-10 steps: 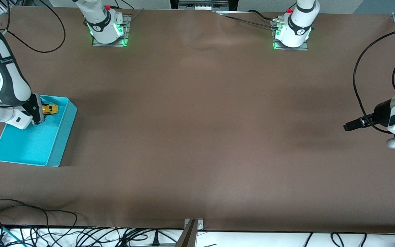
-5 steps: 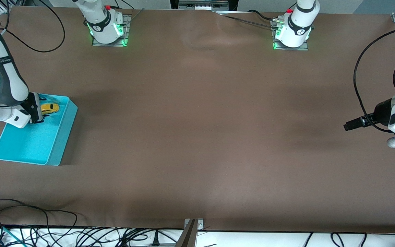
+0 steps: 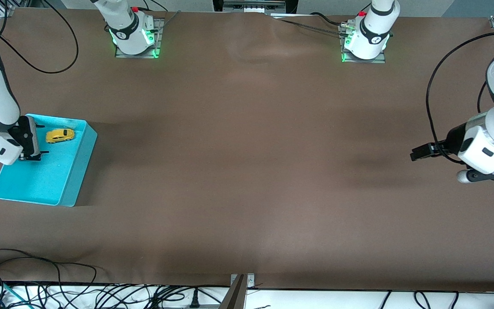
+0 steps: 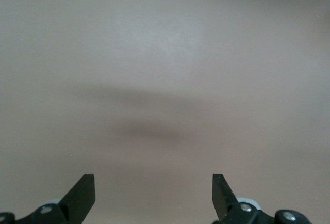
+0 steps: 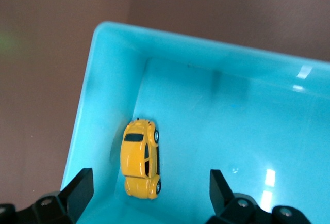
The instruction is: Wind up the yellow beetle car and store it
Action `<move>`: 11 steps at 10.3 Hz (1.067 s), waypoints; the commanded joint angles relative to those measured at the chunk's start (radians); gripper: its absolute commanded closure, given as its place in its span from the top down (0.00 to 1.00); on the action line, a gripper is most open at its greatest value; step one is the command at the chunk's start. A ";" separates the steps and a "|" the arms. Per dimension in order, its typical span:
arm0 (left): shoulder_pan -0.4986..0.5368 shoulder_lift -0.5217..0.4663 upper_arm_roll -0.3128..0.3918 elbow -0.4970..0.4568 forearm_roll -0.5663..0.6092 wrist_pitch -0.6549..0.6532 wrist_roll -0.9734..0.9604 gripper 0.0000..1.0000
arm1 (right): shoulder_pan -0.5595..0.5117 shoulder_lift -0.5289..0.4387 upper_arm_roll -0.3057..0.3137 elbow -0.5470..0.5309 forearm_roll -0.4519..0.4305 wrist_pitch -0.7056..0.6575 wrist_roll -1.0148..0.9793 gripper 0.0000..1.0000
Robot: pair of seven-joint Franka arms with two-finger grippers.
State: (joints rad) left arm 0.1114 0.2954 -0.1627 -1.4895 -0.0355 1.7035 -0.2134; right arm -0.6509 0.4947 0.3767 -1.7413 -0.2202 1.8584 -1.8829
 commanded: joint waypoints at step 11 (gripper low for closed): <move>0.014 -0.024 -0.012 -0.026 0.103 -0.064 0.035 1.00 | 0.192 -0.430 -0.004 -0.058 0.283 -0.056 0.560 1.00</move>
State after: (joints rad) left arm 0.1229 0.2850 -0.1723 -1.5104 0.0579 1.6585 -0.2081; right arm -0.4685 0.1464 0.3809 -1.7479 0.0122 1.7934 -1.3974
